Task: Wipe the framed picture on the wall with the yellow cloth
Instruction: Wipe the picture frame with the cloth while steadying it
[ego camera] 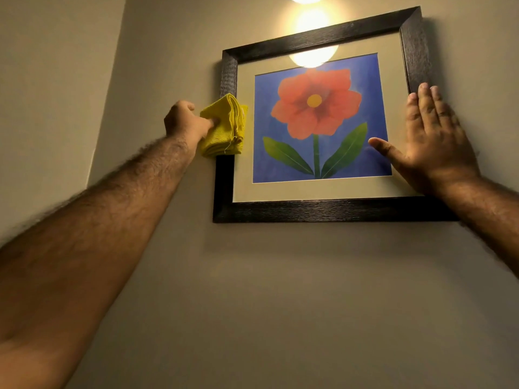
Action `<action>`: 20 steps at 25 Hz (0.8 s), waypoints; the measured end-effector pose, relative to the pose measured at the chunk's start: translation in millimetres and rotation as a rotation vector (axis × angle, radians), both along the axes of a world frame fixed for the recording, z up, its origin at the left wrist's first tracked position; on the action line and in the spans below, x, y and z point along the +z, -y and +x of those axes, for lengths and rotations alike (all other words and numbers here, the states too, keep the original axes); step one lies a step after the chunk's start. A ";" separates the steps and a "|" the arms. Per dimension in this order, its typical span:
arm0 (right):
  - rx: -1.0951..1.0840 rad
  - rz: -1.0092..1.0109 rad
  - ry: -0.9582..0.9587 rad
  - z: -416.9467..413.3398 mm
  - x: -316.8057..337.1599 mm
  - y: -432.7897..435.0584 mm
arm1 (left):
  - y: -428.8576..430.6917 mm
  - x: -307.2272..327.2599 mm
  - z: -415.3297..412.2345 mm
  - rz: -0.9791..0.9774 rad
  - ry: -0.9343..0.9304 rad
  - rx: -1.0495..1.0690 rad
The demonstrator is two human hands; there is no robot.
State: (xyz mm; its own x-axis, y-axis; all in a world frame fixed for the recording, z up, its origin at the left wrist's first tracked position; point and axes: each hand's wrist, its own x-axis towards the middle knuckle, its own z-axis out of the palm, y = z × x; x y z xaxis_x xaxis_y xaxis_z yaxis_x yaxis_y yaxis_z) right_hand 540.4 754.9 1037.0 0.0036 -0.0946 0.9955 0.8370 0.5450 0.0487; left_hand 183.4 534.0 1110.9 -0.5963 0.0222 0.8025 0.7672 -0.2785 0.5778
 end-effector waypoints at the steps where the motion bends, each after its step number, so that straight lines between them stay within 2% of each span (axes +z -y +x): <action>1: 0.001 -0.003 0.002 -0.2 0.4 -0.3 | 0.1 1.5 -3.0 -0.025 0.062 -0.109; 3: -0.001 -0.011 0.010 -0.6 0.4 1.0 | -0.2 3.0 -9.0 -0.041 0.118 -0.306; 9: -0.020 -0.062 0.019 1.1 -1.9 10.2 | 8.9 -10.8 -3.0 0.071 0.111 -0.409; 13: 0.115 0.019 0.009 -13.8 -11.6 42.5 | 27.5 -30.3 -2.4 0.089 0.118 -0.542; 17: 0.474 0.114 0.278 -100.1 -27.2 119.4 | 55.9 -52.0 0.4 0.089 0.109 -0.624; 18: 0.618 0.068 0.308 -127.5 -31.3 142.9 | 64.4 -58.9 -0.1 0.086 0.113 -0.643; 20: 0.982 -0.166 0.266 -174.3 -37.6 187.5 | 79.9 -74.6 -2.7 0.075 0.118 -0.667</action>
State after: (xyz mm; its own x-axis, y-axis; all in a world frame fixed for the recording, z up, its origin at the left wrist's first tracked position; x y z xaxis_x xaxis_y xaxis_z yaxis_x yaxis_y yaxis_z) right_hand 366.1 567.3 999.4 -0.2172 -0.0301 0.9757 -0.0077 0.9995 0.0292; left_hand 180.6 454.2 1036.3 -0.5579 0.3618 0.7469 0.3508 -0.7128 0.6073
